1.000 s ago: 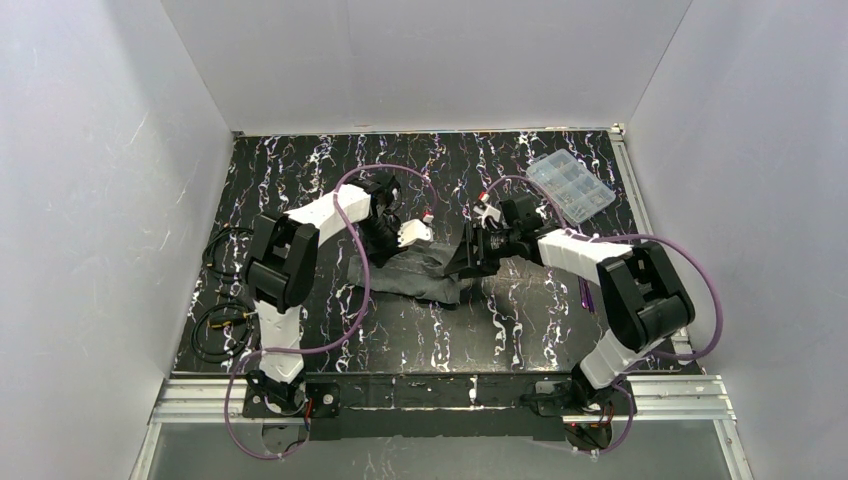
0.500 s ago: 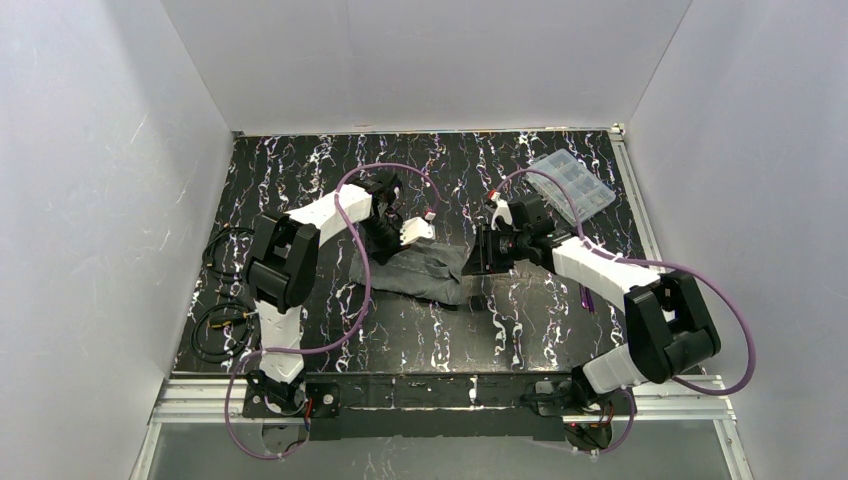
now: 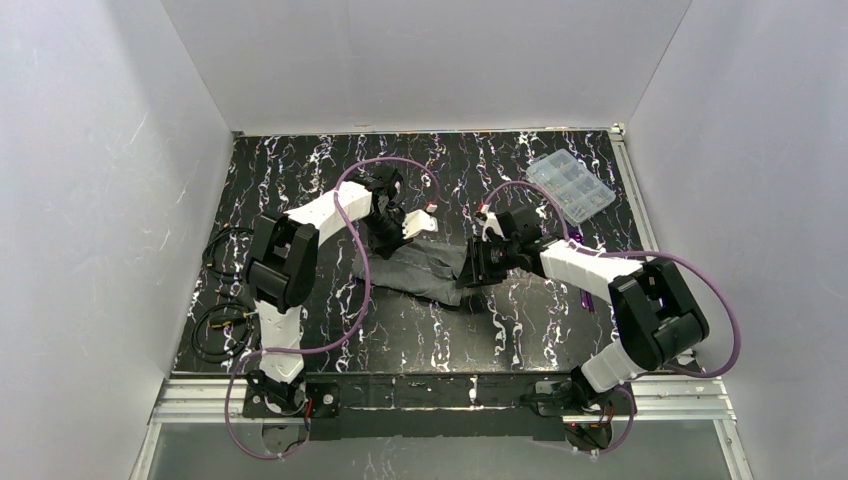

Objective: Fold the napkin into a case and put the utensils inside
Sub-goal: Fold the lower triangle-folded napkin at the center of the board.

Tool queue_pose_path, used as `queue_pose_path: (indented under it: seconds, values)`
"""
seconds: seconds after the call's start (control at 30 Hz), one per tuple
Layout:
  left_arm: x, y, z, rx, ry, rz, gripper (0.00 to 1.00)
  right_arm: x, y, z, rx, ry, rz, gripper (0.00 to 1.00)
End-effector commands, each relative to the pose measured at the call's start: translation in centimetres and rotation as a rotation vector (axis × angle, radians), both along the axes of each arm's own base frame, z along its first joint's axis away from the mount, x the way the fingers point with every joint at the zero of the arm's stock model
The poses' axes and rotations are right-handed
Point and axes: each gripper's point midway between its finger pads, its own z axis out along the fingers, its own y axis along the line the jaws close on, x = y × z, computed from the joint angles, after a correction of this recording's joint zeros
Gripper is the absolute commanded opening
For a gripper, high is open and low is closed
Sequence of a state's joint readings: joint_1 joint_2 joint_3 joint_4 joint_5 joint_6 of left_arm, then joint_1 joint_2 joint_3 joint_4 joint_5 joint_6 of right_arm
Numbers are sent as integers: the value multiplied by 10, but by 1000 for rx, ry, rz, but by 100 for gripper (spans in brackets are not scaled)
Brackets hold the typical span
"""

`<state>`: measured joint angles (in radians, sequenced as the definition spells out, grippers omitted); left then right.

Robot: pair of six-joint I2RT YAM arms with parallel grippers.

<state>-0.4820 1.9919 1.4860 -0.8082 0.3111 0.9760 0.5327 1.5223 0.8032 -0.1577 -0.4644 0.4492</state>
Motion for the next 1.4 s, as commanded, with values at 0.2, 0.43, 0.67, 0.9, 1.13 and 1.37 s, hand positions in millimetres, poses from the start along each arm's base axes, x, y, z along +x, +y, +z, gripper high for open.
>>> queue_pose_path:
  seconds: [0.2, 0.43, 0.67, 0.9, 1.13, 1.37]
  values:
    - [-2, -10, 7, -50, -9, 5, 0, 29, 0, 5, -33, -72, -97, 24]
    - [0, -10, 2, -52, -16, 12, 0, 35, 9, 10, 85, -50, -130, 3]
    - [0, -9, -3, -49, -19, 14, 0, 34, 14, -9, 142, 28, -135, 2]
    - [-4, -8, -4, -46, -11, -3, 0, 28, 5, -44, 111, 61, -162, 1]
    - [-6, -8, -7, -46, -3, -4, 0, 35, -1, -37, 100, -13, -199, 10]
    - [-6, -5, -11, -32, -12, -8, 0, 44, 8, 45, 205, -156, -145, 37]
